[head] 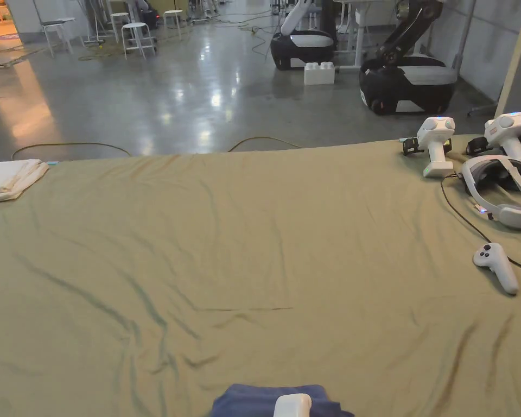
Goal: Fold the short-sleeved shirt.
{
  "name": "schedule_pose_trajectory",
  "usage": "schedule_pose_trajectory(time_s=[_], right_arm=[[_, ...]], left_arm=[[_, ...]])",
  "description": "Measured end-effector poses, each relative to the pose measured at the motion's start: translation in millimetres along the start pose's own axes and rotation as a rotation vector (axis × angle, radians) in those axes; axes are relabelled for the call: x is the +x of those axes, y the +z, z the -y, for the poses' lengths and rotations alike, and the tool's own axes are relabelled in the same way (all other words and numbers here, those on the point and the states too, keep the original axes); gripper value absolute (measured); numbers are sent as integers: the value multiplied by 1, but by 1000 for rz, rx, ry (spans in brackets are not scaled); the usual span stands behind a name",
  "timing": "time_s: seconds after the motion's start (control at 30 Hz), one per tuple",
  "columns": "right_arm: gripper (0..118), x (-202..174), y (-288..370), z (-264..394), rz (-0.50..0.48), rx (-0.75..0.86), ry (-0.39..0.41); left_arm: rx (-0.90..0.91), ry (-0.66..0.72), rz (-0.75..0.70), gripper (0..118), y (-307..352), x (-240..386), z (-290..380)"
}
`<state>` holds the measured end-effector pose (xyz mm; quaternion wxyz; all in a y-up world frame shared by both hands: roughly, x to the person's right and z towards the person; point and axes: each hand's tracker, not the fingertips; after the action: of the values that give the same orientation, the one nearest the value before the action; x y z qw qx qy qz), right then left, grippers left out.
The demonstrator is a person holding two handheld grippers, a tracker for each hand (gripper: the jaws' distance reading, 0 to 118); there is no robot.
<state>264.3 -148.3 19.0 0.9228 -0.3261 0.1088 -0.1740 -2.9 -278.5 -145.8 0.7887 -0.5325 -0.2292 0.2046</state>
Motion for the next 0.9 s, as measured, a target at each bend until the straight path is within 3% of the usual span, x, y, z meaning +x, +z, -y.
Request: schedule_pose_trajectory(time_s=[0.07,0.1,0.17,0.2,0.23,0.33,0.4,0.47,0.5,0.57,0.6,0.73,0.8,0.83,0.9], right_arm=[[0,-6,-17,2,-34,-48,40],[0,-9,-28,1,-59,-75,61],[0,-25,-52,-4,-104,-130,103],[0,-31,-67,-6,-138,-155,115],[0,-36,-83,-8,-179,-186,123],[0,-52,-141,-9,-228,-282,171],[0,-58,-187,-4,-135,-397,225],[0,-58,-236,13,66,-531,332],[0,-54,-255,23,89,-628,370],[0,-53,-249,11,15,-519,269],[0,-53,-247,7,33,-582,218],[0,-41,-246,11,1,-560,223],[0,-39,-241,13,-1,-546,176],[0,-39,-241,16,-1,-538,182],[0,-40,-239,18,1,-521,179]], left_arm=[[74,7,50,3,24,-2,-3],[124,-1,58,15,43,-3,-5],[228,2,96,74,85,-10,-5],[257,3,111,94,103,-15,-5],[294,4,122,100,122,-22,-4],[385,45,53,100,165,-49,4],[388,91,-6,100,173,-73,8],[352,162,-64,100,173,-97,13],[337,193,-62,100,168,-106,17],[285,246,-27,100,157,-120,22],[256,266,2,100,149,-125,23],[163,311,67,94,100,-133,23],[174,301,57,82,86,-126,23],[199,253,7,61,85,-119,21],[191,231,-28,43,86,-114,20]])
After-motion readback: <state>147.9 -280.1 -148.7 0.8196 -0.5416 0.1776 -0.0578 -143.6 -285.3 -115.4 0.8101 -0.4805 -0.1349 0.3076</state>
